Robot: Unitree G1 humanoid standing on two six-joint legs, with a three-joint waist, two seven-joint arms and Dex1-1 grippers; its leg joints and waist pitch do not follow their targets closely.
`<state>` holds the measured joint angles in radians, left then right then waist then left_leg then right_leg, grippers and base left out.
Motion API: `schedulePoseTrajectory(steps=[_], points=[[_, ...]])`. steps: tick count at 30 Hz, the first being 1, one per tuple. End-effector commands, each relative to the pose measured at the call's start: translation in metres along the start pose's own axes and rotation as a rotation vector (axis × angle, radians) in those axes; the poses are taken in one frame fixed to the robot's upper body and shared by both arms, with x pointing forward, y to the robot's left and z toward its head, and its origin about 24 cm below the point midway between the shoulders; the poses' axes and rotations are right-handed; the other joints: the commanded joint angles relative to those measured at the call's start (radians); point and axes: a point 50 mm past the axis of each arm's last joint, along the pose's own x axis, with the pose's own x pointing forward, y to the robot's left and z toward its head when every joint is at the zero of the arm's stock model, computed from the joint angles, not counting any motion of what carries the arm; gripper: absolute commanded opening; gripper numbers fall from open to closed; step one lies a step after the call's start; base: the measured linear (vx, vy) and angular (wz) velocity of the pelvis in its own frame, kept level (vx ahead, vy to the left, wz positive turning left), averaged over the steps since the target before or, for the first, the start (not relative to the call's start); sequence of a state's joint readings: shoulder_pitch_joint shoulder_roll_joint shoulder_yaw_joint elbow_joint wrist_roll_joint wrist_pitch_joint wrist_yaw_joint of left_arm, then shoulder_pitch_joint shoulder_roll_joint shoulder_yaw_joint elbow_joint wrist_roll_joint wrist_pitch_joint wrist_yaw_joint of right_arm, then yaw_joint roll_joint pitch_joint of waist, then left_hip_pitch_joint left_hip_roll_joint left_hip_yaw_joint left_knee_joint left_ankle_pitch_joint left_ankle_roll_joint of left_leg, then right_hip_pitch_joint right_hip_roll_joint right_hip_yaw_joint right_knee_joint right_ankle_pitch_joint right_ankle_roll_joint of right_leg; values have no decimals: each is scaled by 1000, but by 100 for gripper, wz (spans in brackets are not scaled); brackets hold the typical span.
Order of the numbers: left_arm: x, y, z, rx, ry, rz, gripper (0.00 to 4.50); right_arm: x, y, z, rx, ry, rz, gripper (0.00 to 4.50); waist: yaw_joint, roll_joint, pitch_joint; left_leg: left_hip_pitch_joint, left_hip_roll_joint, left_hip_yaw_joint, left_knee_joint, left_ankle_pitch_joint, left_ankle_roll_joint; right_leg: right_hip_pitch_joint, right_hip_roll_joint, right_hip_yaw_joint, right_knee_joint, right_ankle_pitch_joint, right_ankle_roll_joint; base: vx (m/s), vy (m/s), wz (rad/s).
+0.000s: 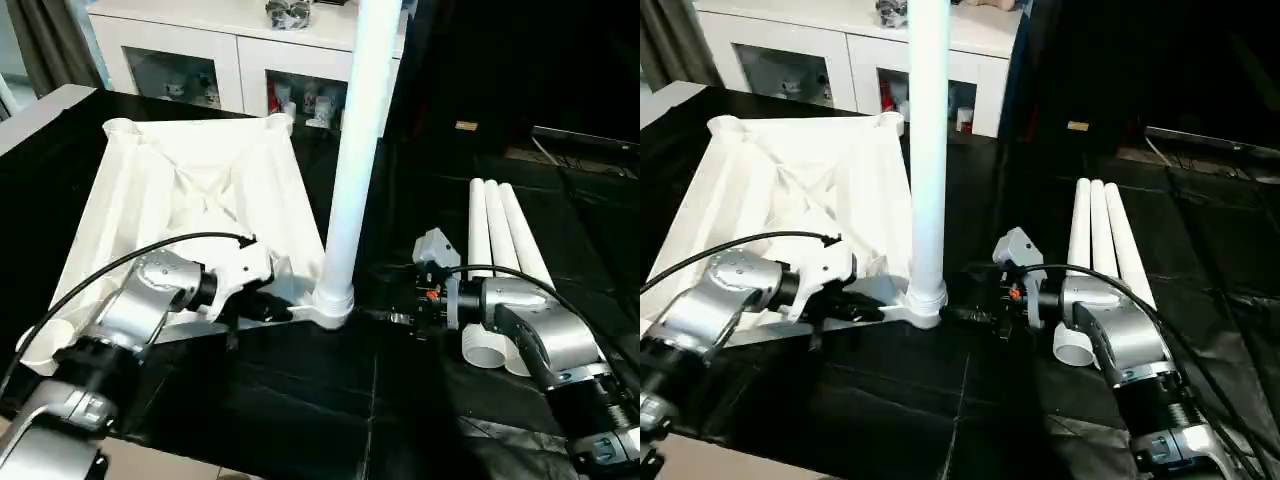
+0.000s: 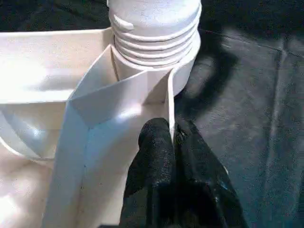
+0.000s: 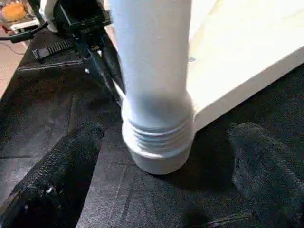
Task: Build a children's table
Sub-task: Rotate leg to tighten
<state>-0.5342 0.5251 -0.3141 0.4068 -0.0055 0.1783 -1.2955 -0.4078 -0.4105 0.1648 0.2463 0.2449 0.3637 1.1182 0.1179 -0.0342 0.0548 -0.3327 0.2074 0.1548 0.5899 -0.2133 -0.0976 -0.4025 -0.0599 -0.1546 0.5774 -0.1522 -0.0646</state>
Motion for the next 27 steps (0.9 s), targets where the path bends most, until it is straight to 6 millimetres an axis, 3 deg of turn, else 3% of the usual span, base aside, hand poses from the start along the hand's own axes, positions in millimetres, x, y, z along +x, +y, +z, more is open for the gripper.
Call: schedulePoseTrajectory(steps=[1, 3, 5, 6, 7, 8, 9, 16, 23, 27], points=[[4, -7, 13, 83, -29, -73, 0, -3, 2, -1, -7, -3, 24, 448, 1, 21, -74, -5, 36, 0, -61, -77, 55, 73, -97, 75, -64, -277, -93, 0, 0, 0], [4, -8, 12, 84, -30, -79, 0, -2, 2, -2, -9, -4, 33, 448, 1, 18, -74, -5, 36, 0, -62, -83, 52, 72, -96, 74, -65, -283, -89, 0, 0, 0], [4, -14, 10, 86, -42, -113, 0, -2, 5, -3, -22, -4, 69, 448, 1, 28, -74, -6, 36, -2, -62, -101, 45, 74, -97, 72, -69, -292, -85, 0, 0, 0], [3, -17, 9, 86, -43, -133, 0, -2, 6, -2, -24, -9, 86, 448, 0, 18, -73, -7, 34, -1, -62, -105, 47, 75, -95, 71, -69, -297, -83, 0, 0, 0], [3, -17, 9, 86, -43, -134, 0, -2, 7, -2, -24, -9, 86, 448, 2, 22, -74, -7, 34, -2, -63, -99, 48, 77, -96, 72, -66, -298, -85, 0, 0, 0], [3, -20, 9, 92, -41, -155, 0, -2, 7, -1, -30, -11, 103, 448, 0, 13, -74, -7, 35, 0, -62, -96, 54, 74, -94, 73, -68, -296, -84, 0, 0, 0], [3, -20, 9, 92, -41, -155, 0, -2, 7, -1, -30, -11, 103, 448, 2, 17, -73, -5, 36, -1, -62, -96, 55, 73, -96, 73, -66, -300, -87, 0, 0, 0], [6, -28, 8, 126, -19, -199, 0, 3, 10, -8, -60, 40, 175, 448, 0, 8, -72, -7, 34, 1, -61, -89, 59, 72, -96, 73, -68, -332, -72, 0, 0, 0], [11, -32, 8, 143, -6, -217, 0, 15, 4, -9, -35, 24, 156, 448, -3, 11, -71, -5, 35, -1, -62, -92, 56, 70, -95, 72, -70, -345, -70, 0, 0, 0], [14, -34, 9, 148, -5, -229, 0, 23, 6, -11, -13, 5, 187, 415, -3, 13, -74, -5, 37, -1, -61, -92, 53, 70, -97, 74, -66, -325, -82, 0, 0, 0]])
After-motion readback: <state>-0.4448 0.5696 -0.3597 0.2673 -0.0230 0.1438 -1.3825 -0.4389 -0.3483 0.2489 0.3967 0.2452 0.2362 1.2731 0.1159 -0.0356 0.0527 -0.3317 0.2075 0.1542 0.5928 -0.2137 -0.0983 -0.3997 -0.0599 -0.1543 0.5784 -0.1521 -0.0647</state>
